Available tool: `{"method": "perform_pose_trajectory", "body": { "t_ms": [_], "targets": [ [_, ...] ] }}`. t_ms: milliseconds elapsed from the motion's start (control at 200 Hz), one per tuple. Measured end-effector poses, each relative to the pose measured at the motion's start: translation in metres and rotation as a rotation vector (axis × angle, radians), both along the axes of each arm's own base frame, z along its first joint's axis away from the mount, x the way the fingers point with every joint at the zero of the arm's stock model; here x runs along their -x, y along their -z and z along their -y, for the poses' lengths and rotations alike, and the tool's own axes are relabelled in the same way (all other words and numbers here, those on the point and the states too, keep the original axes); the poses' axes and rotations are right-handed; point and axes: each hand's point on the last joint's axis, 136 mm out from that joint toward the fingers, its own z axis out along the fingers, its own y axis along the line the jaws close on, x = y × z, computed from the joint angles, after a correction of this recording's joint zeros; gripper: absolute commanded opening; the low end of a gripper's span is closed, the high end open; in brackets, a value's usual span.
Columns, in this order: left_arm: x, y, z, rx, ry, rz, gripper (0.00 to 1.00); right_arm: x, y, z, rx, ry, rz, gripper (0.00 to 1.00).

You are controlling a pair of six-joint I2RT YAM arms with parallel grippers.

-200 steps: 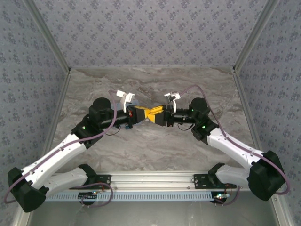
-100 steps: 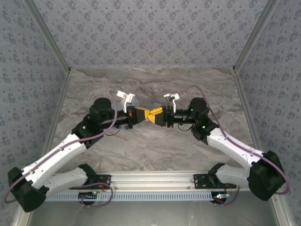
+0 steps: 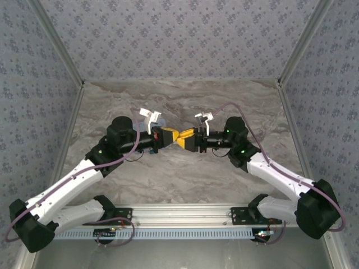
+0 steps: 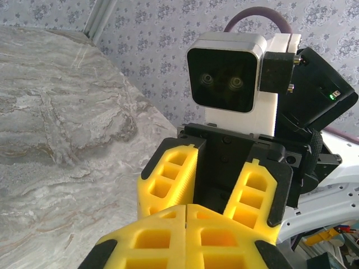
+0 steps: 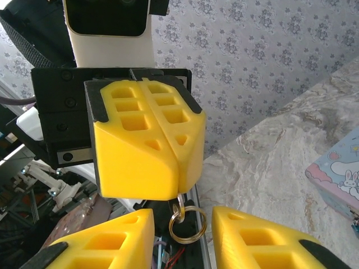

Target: Unlock the padlock with the key

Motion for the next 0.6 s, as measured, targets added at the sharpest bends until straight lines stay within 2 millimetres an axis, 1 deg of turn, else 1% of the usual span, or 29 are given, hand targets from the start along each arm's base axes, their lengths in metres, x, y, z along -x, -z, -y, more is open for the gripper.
{"method": "perform_pose_trajectory", "body": {
  "t_ms": [140, 390, 605],
  "targets": [
    [0.0025, -0.0002, 0.0009, 0.0, 0.016, 0.003, 0.0, -0.001, 0.0004, 0.0003, 0.001, 0.005, -0.001, 0.3],
    [0.0037, 0.0002, 0.0012, -0.007, 0.027, 0.021, 0.0, -0.0007, 0.0013, 0.0004, 0.005, 0.002, 0.002, 0.22],
    [0.0049, 0.0018, 0.0017, -0.021, 0.04, 0.042, 0.0, 0.0001, 0.0015, 0.0005, 0.005, -0.003, 0.001, 0.24]
  ]
}}
